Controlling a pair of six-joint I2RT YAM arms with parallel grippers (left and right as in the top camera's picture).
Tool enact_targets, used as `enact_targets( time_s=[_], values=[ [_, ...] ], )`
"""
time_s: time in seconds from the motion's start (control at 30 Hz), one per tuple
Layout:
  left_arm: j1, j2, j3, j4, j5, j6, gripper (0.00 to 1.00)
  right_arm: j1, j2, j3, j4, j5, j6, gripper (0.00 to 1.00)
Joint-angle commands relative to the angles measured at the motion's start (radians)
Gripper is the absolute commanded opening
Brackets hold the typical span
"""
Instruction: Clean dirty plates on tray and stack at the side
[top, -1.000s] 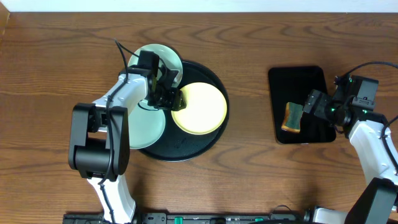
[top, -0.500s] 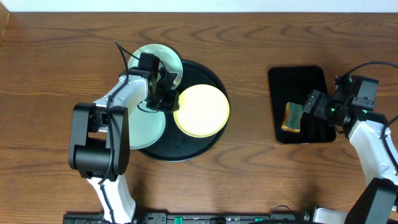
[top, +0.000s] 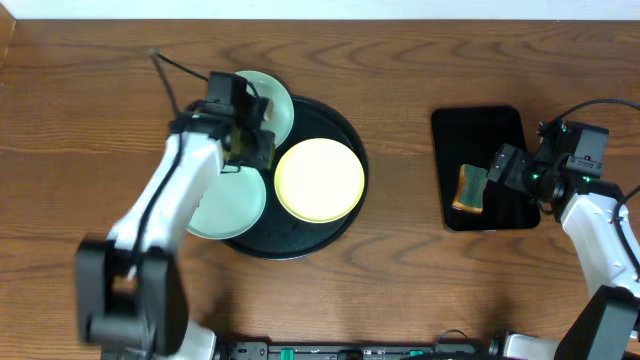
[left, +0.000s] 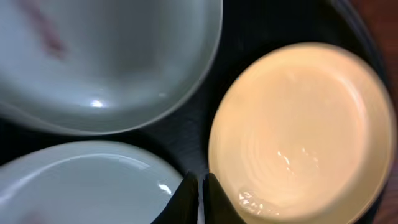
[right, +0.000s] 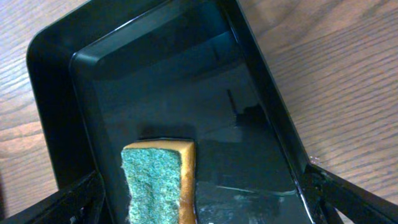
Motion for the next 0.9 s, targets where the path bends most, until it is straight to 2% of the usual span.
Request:
enact_targets(
  time_s=[0.0,0.13,0.17,0.23,0.27,0.33,0.4,0.47,0.53,0.67,0.7,0.8,0.87],
  values=[
    [-0.042,-0.089,0.006,-0.016,-0.163,-0.022,0.07,-0.006,-0.014,0.015,-0.002,-0.012,0.003,0.99],
    [-0.09,-0.127,0.006,-0.025,-0.168,-0.057,0.08,-0.006,-0.014,0.015,-0.002,-0.012,0.003,0.99],
    [-0.099,-0.121,0.005,-0.038,-0.164,-0.076,0.17,-0.006,-0.014,0.015,-0.002,-0.012,0.003,0.99],
    [-0.111,-0.104,0.003,-0.077,-0.117,-0.095,0.56,-0.006,-0.014,0.015,-0.002,-0.012,0.003,0.99],
    [-0.116,-0.095,0.003,-0.106,-0.074,-0.094,0.72,-0.006,-0.014,0.015,-0.002,-0.012,0.003,0.99],
    [-0.122,-0.083,0.003,-0.171,0.018,-0.094,0.89,-0.006,-0.014,0.015,-0.002,-0.012,0.003,0.99],
    [-0.124,-0.08,0.003,-0.217,0.093,-0.095,0.89,-0.006,-0.014,0.015,-0.002,-0.012,0.003,0.99],
    [-0.124,-0.08,0.003,-0.235,0.104,-0.095,0.89,-0.006,-0.014,0.015,-0.002,-0.012,0.003,0.99],
    [-0.125,-0.077,0.002,-0.249,0.105,-0.137,0.59,-0.006,-0.014,0.015,-0.002,-0.012,0.003,0.99],
    [-0.148,-0.072,-0.045,-0.262,0.09,-0.272,0.47,-0.006,-0.014,0.015,-0.002,-0.012,0.003,0.99],
    [-0.155,-0.071,-0.066,-0.253,0.066,-0.328,0.46,-0.006,-0.014,0.015,-0.002,-0.012,0.003,0.99],
    [-0.17,-0.071,-0.146,-0.193,-0.067,-0.532,0.52,-0.006,-0.014,0.015,-0.002,-0.012,0.003,0.99],
    [-0.17,-0.071,-0.204,-0.129,-0.141,-0.631,0.53,-0.006,-0.014,0.015,-0.002,-0.012,0.003,0.99]
  ],
)
